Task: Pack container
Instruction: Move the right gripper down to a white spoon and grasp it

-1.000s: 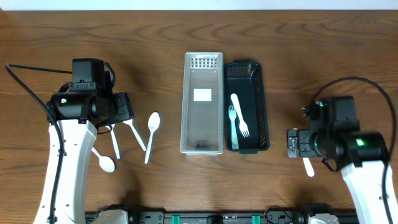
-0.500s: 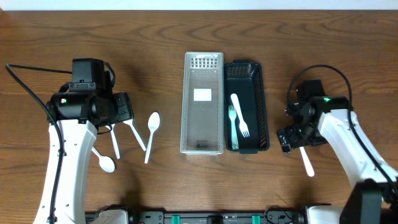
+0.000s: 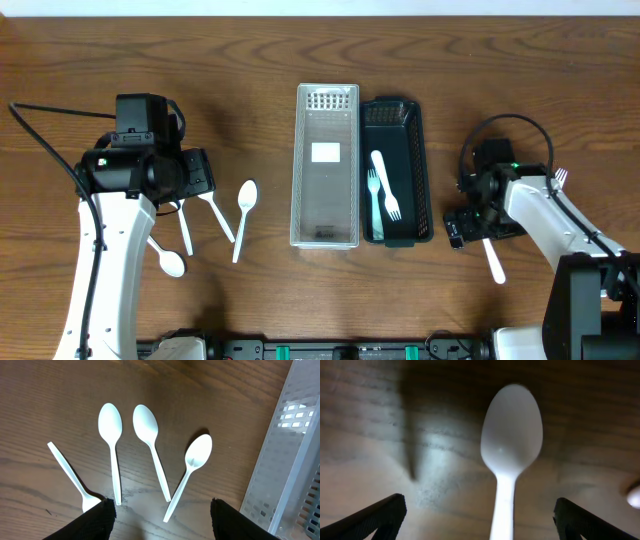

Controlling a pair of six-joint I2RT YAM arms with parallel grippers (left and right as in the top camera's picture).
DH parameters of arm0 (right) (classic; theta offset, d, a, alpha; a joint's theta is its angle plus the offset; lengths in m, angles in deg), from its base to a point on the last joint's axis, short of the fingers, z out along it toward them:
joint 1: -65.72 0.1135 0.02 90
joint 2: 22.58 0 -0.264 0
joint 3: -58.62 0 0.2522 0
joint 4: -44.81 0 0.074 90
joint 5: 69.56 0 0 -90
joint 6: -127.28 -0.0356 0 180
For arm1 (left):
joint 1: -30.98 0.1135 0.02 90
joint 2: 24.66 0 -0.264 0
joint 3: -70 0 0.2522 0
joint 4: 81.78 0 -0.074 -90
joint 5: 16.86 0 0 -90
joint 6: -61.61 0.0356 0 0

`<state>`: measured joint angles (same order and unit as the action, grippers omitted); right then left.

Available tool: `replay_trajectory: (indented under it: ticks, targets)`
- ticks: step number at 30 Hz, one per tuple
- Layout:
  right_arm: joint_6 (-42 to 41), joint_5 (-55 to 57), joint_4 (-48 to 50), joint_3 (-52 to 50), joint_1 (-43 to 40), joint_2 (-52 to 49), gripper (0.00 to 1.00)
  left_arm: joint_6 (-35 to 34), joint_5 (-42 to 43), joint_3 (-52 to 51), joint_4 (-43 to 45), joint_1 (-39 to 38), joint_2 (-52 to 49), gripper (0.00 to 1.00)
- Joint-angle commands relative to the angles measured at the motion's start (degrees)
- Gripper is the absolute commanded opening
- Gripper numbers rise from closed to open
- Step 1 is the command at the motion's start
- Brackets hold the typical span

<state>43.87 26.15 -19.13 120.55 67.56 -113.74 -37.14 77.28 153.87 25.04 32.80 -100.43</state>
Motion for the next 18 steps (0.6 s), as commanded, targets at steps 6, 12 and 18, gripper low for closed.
replay_trajectory:
  ticks: [6, 12, 18]
  targets:
    - [0.3, -3.4, 6.7, -6.5, -2.6, -0.4, 0.92, 0.4, 0.0, 1.0, -0.4, 0.0, -0.1, 0.64]
    - [-0.4, -3.4, 8.1, -7.1, -2.8, -0.4, 0.87, 0.4, 0.0, 1.0, -0.8, 0.0, -0.1, 0.64]
    - [-0.4, -3.4, 8.6, -7.1, -2.8, -0.4, 0.67, 0.4, 0.0, 1.0, -1.0, 0.0, -0.1, 0.64]
